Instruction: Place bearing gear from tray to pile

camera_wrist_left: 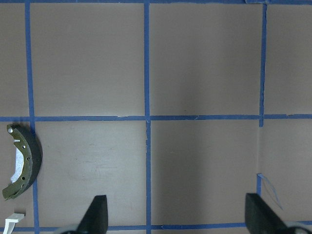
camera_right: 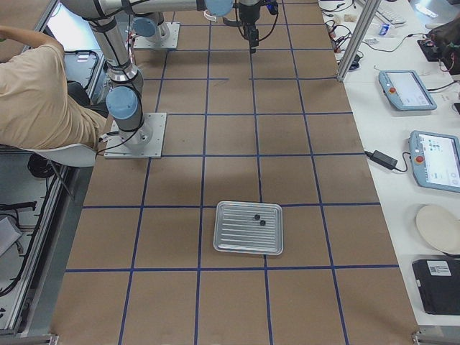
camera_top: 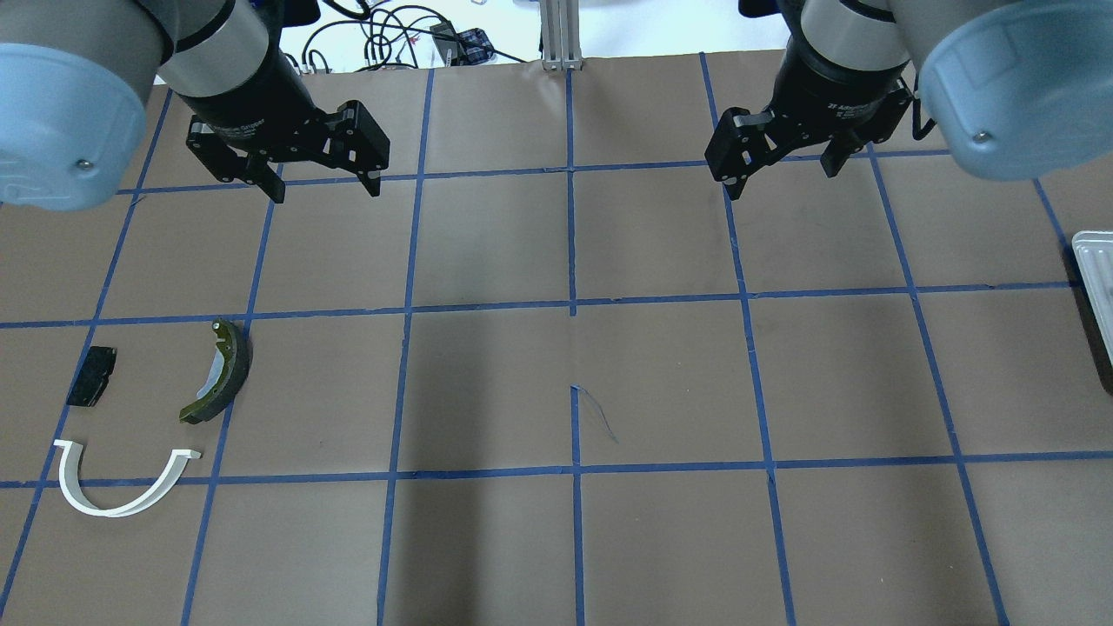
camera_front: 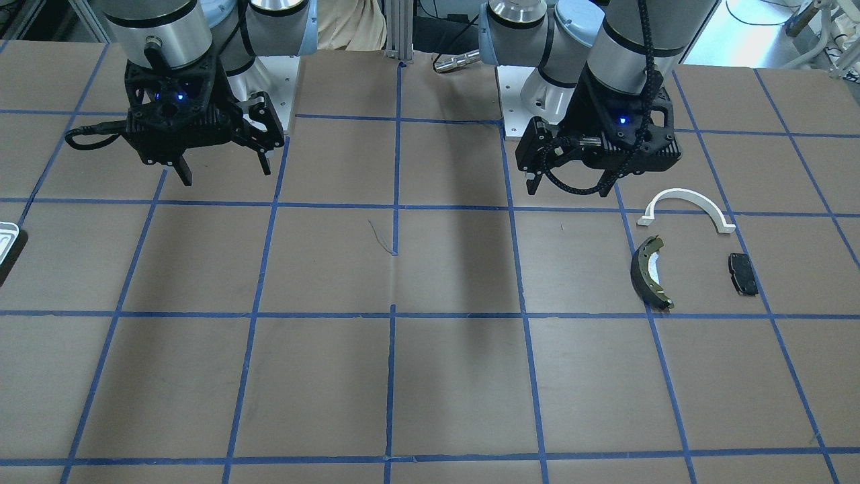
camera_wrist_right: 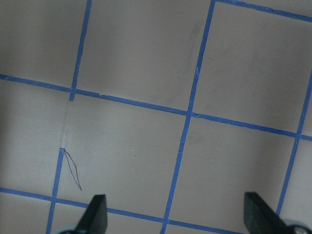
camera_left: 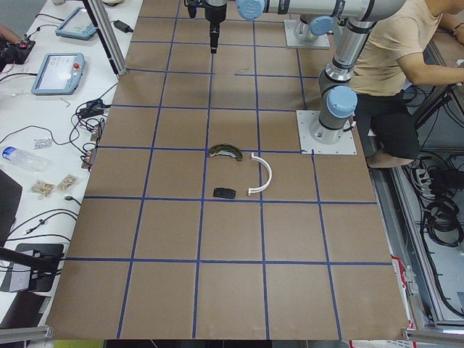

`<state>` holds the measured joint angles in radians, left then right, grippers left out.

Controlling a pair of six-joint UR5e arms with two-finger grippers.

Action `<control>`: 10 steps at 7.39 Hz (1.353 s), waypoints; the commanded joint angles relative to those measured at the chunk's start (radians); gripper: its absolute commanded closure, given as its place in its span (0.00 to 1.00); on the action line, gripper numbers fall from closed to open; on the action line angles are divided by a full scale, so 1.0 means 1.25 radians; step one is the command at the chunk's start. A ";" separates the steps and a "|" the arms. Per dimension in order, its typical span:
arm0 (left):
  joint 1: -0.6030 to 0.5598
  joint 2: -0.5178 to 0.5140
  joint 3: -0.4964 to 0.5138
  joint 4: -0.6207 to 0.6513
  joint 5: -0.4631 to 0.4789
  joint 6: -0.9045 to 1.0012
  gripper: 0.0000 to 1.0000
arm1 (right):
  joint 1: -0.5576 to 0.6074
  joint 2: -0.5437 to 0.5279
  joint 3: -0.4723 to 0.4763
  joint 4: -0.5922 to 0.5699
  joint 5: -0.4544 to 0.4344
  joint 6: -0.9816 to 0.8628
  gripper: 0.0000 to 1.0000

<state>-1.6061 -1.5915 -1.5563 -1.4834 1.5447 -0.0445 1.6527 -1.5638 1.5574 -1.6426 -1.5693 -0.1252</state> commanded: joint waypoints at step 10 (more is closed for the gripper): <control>0.000 -0.001 0.003 0.000 -0.001 -0.001 0.00 | -0.319 0.060 0.032 -0.015 -0.011 -0.221 0.00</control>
<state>-1.6060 -1.5914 -1.5542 -1.4834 1.5435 -0.0448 1.3569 -1.5233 1.5924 -1.6582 -1.5823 -0.3454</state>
